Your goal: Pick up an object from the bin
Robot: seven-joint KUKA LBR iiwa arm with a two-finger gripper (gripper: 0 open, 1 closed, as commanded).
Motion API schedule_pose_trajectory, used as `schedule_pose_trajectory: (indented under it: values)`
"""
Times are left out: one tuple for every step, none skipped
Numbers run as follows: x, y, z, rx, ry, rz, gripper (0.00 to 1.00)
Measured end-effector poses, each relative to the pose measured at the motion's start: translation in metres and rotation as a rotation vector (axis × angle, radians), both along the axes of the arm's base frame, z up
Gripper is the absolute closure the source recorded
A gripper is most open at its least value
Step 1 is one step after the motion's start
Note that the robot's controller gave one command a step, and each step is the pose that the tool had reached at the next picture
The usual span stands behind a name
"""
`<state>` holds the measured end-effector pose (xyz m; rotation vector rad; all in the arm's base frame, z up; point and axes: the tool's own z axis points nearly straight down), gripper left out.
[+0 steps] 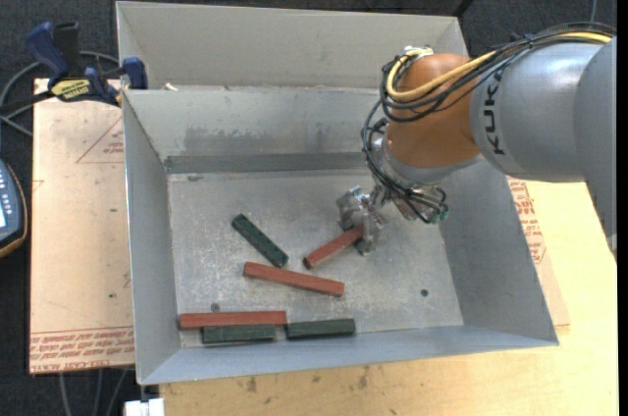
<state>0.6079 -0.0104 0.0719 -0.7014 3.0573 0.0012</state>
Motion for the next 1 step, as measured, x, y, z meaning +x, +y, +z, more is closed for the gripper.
schedule_pose_trajectory:
  values:
    - [0.0128, -0.0112, 0.1468, -0.002, -0.009, 0.039, 1.00]
